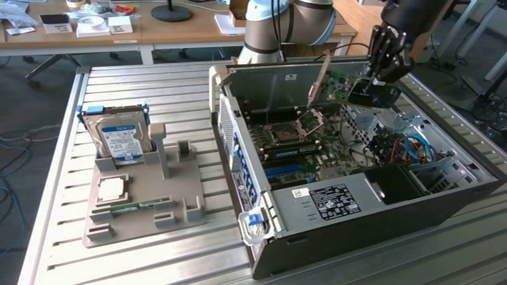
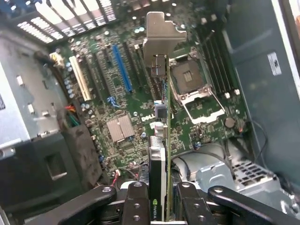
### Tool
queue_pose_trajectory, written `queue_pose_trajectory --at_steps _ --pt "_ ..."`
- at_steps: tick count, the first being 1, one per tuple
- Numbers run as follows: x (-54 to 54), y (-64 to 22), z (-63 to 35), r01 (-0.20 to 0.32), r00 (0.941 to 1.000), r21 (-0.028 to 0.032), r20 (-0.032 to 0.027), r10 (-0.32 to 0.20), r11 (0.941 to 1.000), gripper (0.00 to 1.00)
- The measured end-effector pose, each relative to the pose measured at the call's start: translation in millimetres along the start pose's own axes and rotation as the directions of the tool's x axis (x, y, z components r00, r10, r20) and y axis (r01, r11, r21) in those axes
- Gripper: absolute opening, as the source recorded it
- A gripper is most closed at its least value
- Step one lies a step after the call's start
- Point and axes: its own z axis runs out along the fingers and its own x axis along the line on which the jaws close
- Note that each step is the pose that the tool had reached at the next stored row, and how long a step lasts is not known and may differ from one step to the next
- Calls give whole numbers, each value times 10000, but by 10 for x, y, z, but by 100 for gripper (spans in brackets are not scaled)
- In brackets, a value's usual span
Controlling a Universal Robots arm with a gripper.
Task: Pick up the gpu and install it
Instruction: 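Insert the gpu into the slot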
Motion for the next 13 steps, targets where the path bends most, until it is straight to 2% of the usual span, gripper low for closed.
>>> queue_pose_trajectory --at_steps 4,7,10,13 --pt "0 0 1 678 9977 -16 -4 -678 9977 27" --pt "0 0 1 1193 9929 -28 -6 -1193 9929 27" --pt "0 0 2 1684 9857 -40 -7 -1684 9857 27" --pt "0 0 3 2213 9752 -53 -8 -2213 9752 27"
